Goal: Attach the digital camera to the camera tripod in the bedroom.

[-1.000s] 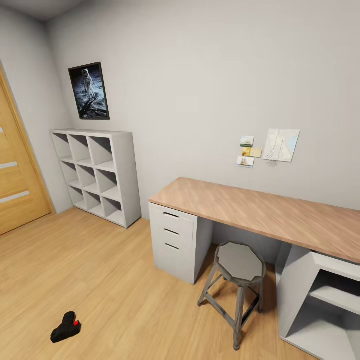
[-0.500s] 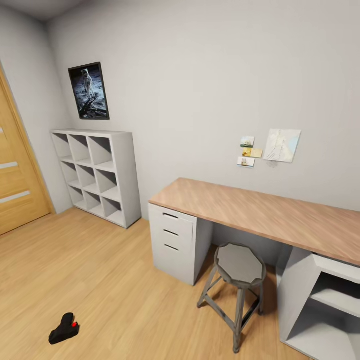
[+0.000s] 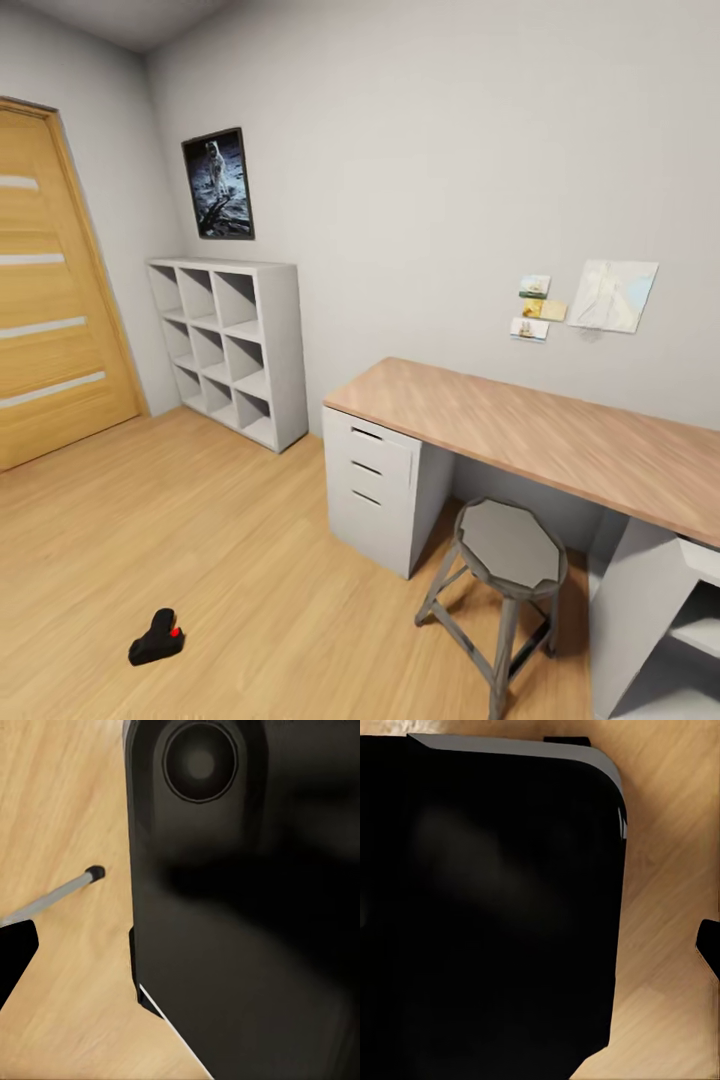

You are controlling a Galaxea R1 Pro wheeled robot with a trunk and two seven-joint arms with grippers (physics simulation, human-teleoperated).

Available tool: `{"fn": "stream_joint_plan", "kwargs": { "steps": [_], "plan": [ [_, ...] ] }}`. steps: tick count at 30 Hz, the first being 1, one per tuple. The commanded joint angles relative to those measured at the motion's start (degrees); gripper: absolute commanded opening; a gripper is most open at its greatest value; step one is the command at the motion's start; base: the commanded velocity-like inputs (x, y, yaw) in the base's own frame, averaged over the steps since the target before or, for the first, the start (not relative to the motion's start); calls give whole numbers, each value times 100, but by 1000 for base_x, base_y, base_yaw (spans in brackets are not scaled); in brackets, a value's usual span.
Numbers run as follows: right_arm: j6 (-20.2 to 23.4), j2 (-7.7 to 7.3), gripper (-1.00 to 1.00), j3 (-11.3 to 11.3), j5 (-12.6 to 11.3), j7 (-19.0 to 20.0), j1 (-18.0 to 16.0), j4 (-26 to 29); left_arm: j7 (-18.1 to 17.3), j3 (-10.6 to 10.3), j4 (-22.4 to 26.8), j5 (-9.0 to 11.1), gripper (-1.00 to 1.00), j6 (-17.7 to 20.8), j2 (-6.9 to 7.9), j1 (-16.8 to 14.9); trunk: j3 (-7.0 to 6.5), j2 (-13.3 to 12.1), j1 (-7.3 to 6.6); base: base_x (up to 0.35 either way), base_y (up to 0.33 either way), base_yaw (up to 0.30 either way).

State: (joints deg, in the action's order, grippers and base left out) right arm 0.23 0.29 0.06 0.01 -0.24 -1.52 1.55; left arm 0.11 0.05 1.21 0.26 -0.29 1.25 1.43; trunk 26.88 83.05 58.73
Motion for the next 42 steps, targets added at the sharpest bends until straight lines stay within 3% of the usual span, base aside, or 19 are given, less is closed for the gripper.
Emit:
{"fn": "stream_joint_plan", "kwargs": {
  "steps": [1,27,42],
  "plan": [
    [3,0,100,1,0,-2,-2,2,2,1,10,4,100,-4,2,0,5,2,0,10,-8,268],
    [-24,-2,100,2,0,-2,-15,3,2,17,12,25,100,-157,10,-65,5,2,0,17,-11,281],
    [-31,-3,100,2,-1,-2,-15,3,-25,284,19,57,100,-180,15,-103,5,2,0,211,-162,284]
  ]
}}
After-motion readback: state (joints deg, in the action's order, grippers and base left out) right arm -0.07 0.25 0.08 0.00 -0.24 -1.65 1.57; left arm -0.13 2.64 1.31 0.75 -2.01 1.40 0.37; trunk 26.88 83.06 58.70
